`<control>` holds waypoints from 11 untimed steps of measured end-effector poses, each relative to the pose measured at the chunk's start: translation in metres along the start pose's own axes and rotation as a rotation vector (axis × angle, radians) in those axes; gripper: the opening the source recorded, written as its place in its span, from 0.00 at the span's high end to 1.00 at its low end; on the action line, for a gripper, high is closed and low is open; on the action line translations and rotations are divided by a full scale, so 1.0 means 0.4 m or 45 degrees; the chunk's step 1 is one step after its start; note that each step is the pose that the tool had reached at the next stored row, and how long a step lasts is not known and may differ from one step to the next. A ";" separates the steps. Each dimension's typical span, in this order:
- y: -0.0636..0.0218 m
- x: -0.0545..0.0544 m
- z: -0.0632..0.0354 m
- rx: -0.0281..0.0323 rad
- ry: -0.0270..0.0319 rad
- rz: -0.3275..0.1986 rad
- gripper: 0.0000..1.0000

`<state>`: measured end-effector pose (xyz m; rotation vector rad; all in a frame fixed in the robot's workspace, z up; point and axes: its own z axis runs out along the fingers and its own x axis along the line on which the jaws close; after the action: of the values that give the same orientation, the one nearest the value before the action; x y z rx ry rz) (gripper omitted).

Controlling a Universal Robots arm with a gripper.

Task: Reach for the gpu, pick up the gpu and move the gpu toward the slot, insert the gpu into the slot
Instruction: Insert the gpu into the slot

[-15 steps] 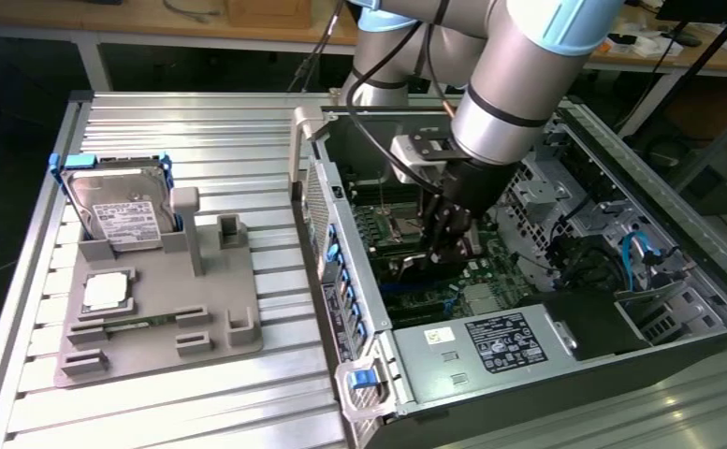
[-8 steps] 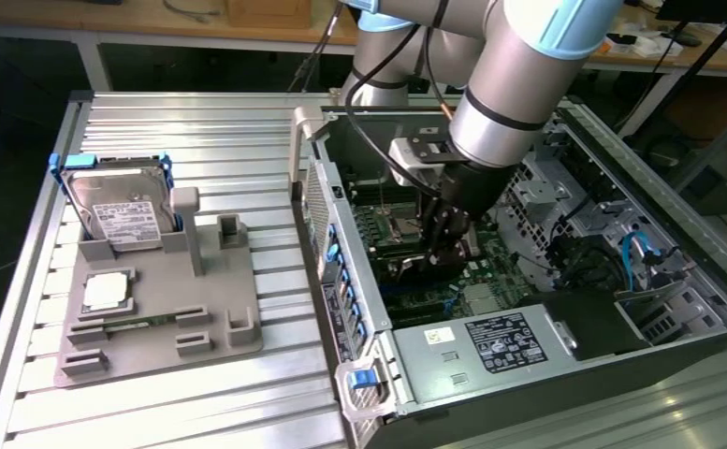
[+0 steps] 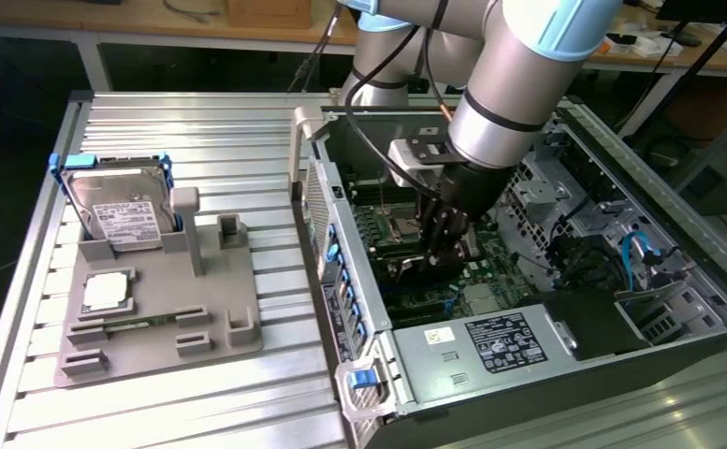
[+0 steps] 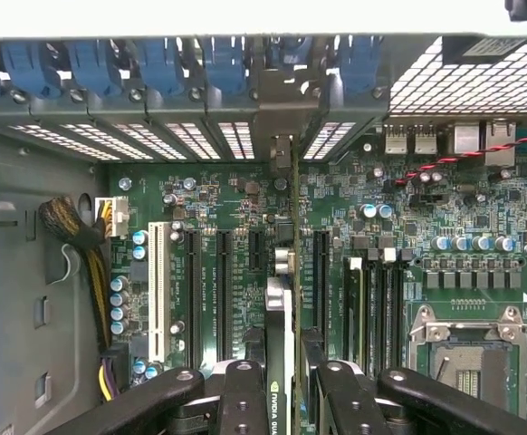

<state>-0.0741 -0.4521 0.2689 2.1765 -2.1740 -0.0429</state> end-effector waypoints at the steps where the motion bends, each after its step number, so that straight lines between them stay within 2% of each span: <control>1: 0.000 0.000 0.001 -0.0001 0.0002 0.000 0.73; 11: 0.001 0.000 0.011 -0.0001 0.0000 0.000 0.73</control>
<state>-0.0747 -0.4521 0.2646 2.1763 -2.1741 -0.0430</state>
